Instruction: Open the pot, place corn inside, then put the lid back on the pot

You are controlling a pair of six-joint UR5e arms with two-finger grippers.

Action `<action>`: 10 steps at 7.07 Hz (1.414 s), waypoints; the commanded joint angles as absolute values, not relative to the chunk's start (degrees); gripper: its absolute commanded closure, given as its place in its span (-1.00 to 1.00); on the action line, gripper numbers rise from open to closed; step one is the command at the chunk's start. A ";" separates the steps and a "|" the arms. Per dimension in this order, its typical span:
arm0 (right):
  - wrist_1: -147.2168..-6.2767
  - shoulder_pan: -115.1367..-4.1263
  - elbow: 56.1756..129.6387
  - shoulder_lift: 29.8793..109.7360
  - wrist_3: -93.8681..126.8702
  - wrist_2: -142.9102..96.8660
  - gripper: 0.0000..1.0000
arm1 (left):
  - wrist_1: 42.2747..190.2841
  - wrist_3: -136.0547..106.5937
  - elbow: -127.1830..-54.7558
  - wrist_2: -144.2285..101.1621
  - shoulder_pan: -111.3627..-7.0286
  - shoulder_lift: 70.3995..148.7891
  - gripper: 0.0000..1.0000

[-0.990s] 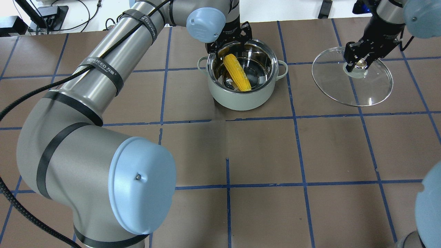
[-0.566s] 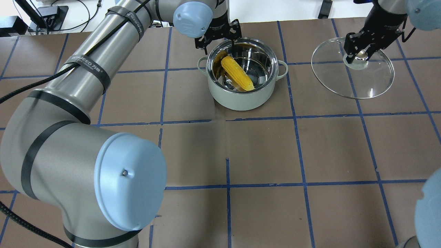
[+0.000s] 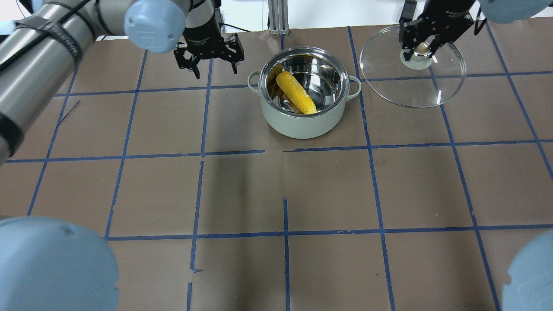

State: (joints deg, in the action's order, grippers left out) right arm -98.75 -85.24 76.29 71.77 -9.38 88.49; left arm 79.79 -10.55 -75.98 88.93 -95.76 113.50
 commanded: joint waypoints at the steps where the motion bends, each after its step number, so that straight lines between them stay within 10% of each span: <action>1: -98.35 -91.20 70.00 66.83 1.89 88.59 0.61 | 84.08 -3.56 -82.52 89.12 -90.82 103.48 -1.00; 10: -102.20 -103.01 64.42 56.17 20.57 88.69 0.62 | 93.24 2.99 -82.45 89.21 -87.98 98.35 -1.00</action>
